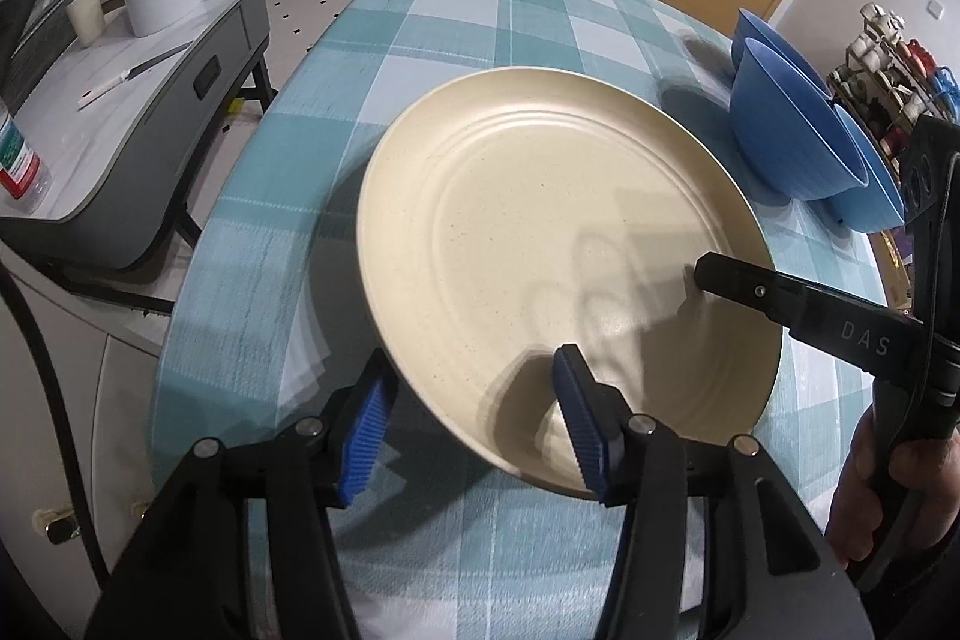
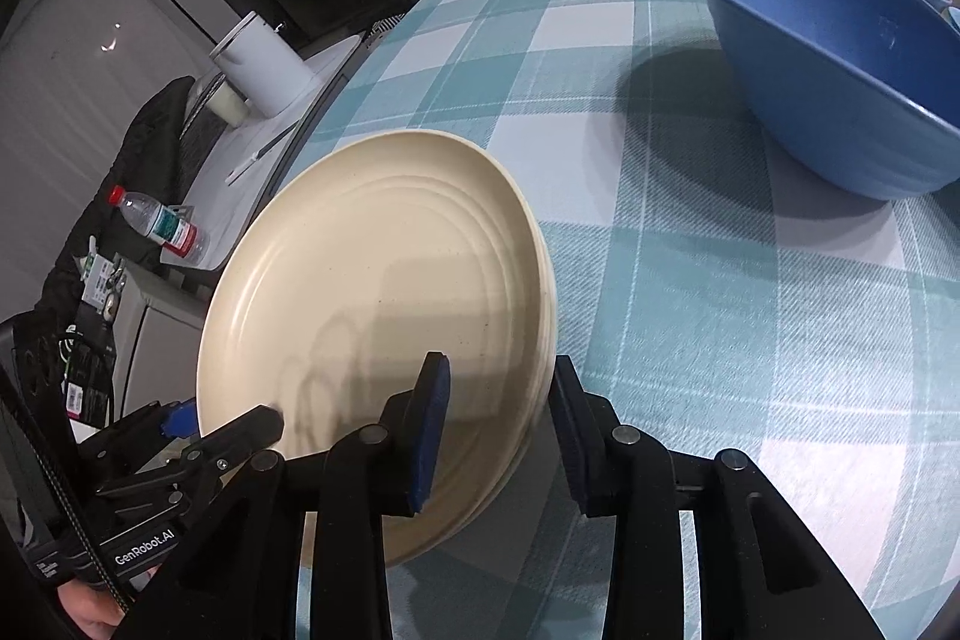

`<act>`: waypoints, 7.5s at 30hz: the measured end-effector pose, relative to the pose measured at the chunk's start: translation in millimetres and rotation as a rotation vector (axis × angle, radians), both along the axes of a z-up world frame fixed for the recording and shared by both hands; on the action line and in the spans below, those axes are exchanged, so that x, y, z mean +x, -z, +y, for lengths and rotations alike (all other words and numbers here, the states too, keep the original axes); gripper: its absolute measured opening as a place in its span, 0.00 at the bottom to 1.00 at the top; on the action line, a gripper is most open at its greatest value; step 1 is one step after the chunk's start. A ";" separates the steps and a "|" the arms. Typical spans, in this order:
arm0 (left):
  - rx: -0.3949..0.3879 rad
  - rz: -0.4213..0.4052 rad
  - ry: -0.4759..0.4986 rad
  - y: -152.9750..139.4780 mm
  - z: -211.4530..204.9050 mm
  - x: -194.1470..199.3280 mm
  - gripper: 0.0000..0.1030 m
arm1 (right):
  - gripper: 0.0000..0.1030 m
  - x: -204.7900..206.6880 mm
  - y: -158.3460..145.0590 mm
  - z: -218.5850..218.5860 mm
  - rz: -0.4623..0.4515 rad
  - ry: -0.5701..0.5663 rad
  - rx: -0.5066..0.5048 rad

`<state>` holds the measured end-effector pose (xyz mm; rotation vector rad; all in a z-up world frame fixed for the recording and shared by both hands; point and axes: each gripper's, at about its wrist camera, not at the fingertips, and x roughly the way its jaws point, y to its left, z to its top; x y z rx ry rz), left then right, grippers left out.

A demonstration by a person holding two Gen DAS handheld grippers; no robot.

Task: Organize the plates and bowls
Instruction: 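Lower the cream plate onto the stacked plates with both tools, then open both tools and pull them away from the plate stack, then move the left tool to a blue bowl and close on its rim, then lift the blue bowl with the left tool toward the other blue bowls, then lower the blue bowl onto the table and open the left tool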

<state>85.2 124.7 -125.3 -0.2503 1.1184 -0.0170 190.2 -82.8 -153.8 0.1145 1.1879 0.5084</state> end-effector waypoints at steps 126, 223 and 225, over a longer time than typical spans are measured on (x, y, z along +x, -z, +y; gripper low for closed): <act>0.005 0.086 0.395 -34.7 -198.7 163.8 0.09 | 0.87 -30.4 -91.9 -235.4 -0.525 0.300 0.133; 0.045 -0.447 0.147 -125.2 -181.9 -38.2 0.91 | 0.96 -173.3 -169.9 -195.1 -0.681 0.291 0.080; 0.002 -0.456 0.132 -126.5 -178.3 -44.3 0.91 | 0.96 -175.5 -172.0 -193.9 -0.678 0.294 0.073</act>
